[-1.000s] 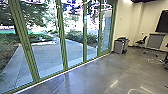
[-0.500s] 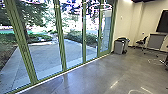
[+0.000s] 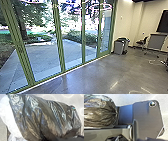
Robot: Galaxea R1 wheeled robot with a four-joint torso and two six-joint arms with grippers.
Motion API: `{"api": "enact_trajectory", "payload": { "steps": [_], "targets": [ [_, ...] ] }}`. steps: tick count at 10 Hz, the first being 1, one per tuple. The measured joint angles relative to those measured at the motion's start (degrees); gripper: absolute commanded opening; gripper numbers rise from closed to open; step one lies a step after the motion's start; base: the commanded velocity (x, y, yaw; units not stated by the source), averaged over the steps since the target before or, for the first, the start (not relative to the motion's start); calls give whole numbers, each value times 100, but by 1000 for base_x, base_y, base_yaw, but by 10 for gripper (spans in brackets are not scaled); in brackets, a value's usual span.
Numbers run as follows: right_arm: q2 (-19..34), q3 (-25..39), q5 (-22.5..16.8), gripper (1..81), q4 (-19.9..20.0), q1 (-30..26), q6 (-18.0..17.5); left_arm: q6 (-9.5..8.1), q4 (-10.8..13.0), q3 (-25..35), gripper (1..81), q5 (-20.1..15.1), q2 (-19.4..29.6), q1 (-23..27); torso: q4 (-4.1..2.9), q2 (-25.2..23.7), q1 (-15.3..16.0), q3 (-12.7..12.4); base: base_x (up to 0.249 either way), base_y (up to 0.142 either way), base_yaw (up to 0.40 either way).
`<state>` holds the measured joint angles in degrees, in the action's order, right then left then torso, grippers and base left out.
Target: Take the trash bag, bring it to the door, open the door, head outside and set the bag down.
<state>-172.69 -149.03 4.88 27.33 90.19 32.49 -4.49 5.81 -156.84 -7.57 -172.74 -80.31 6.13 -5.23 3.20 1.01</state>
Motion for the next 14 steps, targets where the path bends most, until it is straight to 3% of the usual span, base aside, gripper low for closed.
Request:
{"api": "enact_trajectory", "payload": {
  "steps": [14],
  "targets": [
    [-30, -48, 0, 811, -2, 13, 0, 0, 2, 0, 10, 5, 2, 2, 0, 0, 0, 0, 110, -85, 0]
  ]
}}
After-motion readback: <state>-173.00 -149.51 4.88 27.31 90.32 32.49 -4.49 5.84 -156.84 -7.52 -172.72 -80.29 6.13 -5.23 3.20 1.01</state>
